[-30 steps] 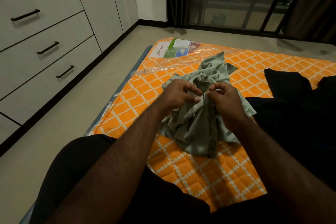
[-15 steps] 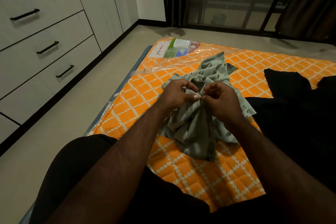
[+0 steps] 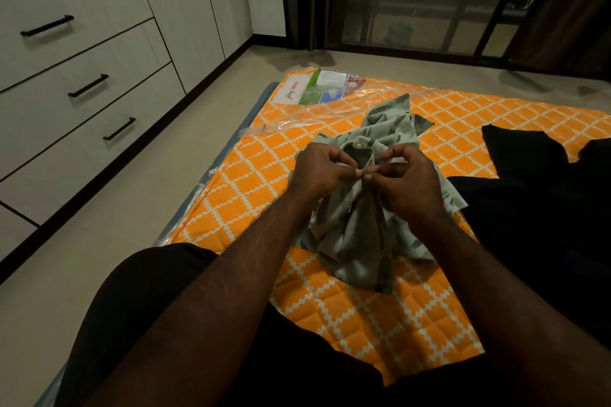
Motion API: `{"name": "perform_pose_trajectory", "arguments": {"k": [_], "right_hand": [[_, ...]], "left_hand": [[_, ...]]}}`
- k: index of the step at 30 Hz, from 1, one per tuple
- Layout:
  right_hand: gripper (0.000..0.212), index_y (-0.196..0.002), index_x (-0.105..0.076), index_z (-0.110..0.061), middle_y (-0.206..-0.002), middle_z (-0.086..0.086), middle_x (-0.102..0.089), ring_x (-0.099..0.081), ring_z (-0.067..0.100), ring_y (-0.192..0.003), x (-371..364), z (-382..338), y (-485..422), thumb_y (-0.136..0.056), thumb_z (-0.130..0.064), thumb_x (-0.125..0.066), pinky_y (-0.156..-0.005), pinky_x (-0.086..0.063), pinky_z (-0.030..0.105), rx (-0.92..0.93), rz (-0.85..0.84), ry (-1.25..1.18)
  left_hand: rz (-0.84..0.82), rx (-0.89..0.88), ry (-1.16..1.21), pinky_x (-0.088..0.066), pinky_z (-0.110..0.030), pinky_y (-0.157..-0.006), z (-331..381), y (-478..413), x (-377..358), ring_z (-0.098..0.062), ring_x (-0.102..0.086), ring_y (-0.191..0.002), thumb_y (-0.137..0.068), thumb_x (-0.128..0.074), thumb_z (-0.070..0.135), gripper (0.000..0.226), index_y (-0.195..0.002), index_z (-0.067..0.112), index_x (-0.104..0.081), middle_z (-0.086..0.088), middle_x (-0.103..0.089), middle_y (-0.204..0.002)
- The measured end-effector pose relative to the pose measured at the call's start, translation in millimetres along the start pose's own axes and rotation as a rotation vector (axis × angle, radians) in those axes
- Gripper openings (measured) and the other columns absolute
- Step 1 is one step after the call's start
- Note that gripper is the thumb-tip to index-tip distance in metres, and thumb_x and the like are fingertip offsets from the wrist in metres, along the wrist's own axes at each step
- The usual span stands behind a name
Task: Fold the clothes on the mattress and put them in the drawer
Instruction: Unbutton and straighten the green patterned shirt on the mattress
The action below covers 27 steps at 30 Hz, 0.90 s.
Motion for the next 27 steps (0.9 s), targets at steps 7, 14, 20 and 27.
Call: {"name": "perform_pose_trajectory", "arguments": {"k": [7,14,20,27], "right_hand": [[0.035,-0.096,-0.055,-0.03,-0.09,0.003,-0.076,-0.075,0.021,-0.082,3.3,12.3,-4.7,-0.083,-0.008,-0.08,-0.069,-0.062,0.044,-0.022,0.108,0.021],[0.025,-0.101,-0.046,-0.016,-0.087,0.007,-0.062,-0.061,0.013,-0.076,-2.8,12.6,-5.9,-0.094,-0.005,-0.068,-0.067,-0.051,0.025,0.011,0.064,0.034],[0.023,-0.099,-0.045,-0.017,-0.088,0.006,-0.06,-0.058,0.016,-0.079,-6.1,11.2,-5.5,-0.096,-0.009,-0.066,-0.071,-0.05,0.037,0.015,0.017,0.071],[0.021,-0.107,-0.049,-0.012,-0.091,0.001,-0.061,-0.058,0.011,-0.081,-6.2,9.1,-4.2,-0.096,-0.006,-0.065,-0.072,-0.049,0.031,0.039,0.0,0.114]], "left_hand": [[-0.096,-0.046,0.013,-0.059,-0.033,-0.077,2.9,-0.4,-4.4,-0.011,-0.072,-0.083,-0.077,-0.086,0.014,0.014,-0.09,0.014,-0.08,0.003,-0.076,-0.084],[-0.167,-0.108,-0.003,-0.057,-0.045,-0.092,1.3,-1.5,-10.8,-0.012,-0.07,-0.098,-0.09,-0.073,0.018,0.007,-0.096,0.017,-0.078,0.003,-0.076,-0.097],[-0.197,-0.122,-0.152,-0.053,-0.037,-0.084,6.1,-0.7,-14.1,-0.015,-0.065,-0.092,-0.097,-0.067,0.026,0.009,-0.092,0.019,-0.07,0.002,-0.07,-0.094],[-0.191,-0.173,-0.172,-0.05,-0.031,-0.08,6.8,-1.8,-12.5,-0.011,-0.065,-0.093,-0.093,-0.072,0.025,0.003,-0.091,0.023,-0.071,0.006,-0.071,-0.093]]}}
Point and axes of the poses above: each hand's wrist, its own y-axis away from the middle knuckle, its own x-axis out of the back of the hand, z = x × y, the point moved 4 cm from there along -y, towards the middle knuckle
